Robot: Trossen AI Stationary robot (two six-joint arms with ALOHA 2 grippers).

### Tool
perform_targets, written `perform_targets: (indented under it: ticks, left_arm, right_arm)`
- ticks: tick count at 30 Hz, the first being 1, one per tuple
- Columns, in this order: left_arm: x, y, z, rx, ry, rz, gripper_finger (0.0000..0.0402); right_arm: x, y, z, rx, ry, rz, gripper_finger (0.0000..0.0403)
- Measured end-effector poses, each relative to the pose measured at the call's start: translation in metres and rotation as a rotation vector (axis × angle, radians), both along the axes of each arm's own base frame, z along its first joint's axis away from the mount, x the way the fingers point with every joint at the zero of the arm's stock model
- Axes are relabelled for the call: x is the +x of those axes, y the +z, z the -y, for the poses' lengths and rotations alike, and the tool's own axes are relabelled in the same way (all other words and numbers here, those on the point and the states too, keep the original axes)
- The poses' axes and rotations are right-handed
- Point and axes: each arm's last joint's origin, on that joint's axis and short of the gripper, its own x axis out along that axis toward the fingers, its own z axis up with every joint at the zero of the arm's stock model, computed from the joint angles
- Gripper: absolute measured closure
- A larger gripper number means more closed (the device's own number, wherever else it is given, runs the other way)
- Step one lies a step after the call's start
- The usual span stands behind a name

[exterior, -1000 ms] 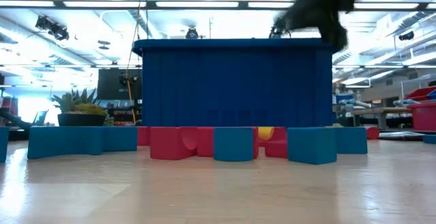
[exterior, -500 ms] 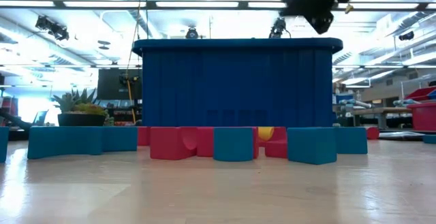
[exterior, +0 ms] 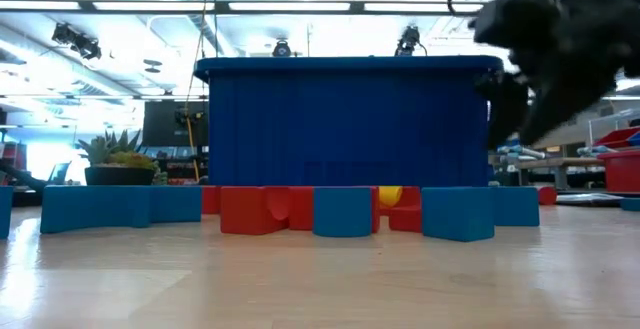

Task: Sort blocks
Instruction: Put the yellow block with the other yellow blocks into the blue bin

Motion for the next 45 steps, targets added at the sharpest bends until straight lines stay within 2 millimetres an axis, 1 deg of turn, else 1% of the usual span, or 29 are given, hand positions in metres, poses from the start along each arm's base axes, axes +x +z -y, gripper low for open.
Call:
perform_targets:
  ticks: [4,11,18,21,25,29,34,39,42,45]
  left_arm:
    - [0.000,0.000,0.000,-0.001,0.000,0.000,0.0159]
    - [0.000,0.000,0.000,-0.001,0.000,0.001,0.0159]
    - [0.000,0.000,0.000,-0.001,0.000,0.000,0.0159]
    - [0.000,0.000,0.000,-0.001,0.000,0.000,0.0159]
    - [0.000,0.000,0.000,-0.001,0.000,0.000,0.0159]
    - [0.000,0.000,0.000,-0.001,0.000,0.000,0.0159]
    - [0.000,0.000,0.000,0.003,-0.002,-0.002,0.0159]
    - [0.000,0.000,0.000,0.003,-0.002,-0.002,0.0159]
    - [0.000,0.000,0.000,0.003,-0.002,-0.001,0.0159]
    - [0.000,0.000,0.000,0.003,-0.002,-0.001,0.0159]
  right_arm:
    - [-0.001,-0.020,0.000,-0.029,0.031,-0.017,0.0163]
    - [0.006,-0.043,0.000,-0.063,0.068,-0.027,0.0170]
    - [0.019,-0.053,0.002,-0.061,0.086,0.011,0.0177]
    - [0.022,-0.057,0.000,-0.028,0.133,0.008,0.0181]
    - [0.024,-0.064,-0.001,-0.024,0.139,-0.009,0.0188]
    - [0.025,-0.066,-0.001,-0.024,0.139,-0.008,0.0211]
    - [0.024,-0.059,0.000,-0.036,0.128,0.026,0.0279]
    - [0.026,-0.042,0.000,-0.051,0.114,0.096,0.0282]
    - [0.032,-0.020,-0.001,-0.054,0.106,0.186,0.0282]
    - [0.043,0.014,-0.002,-0.057,0.075,0.312,0.0282]
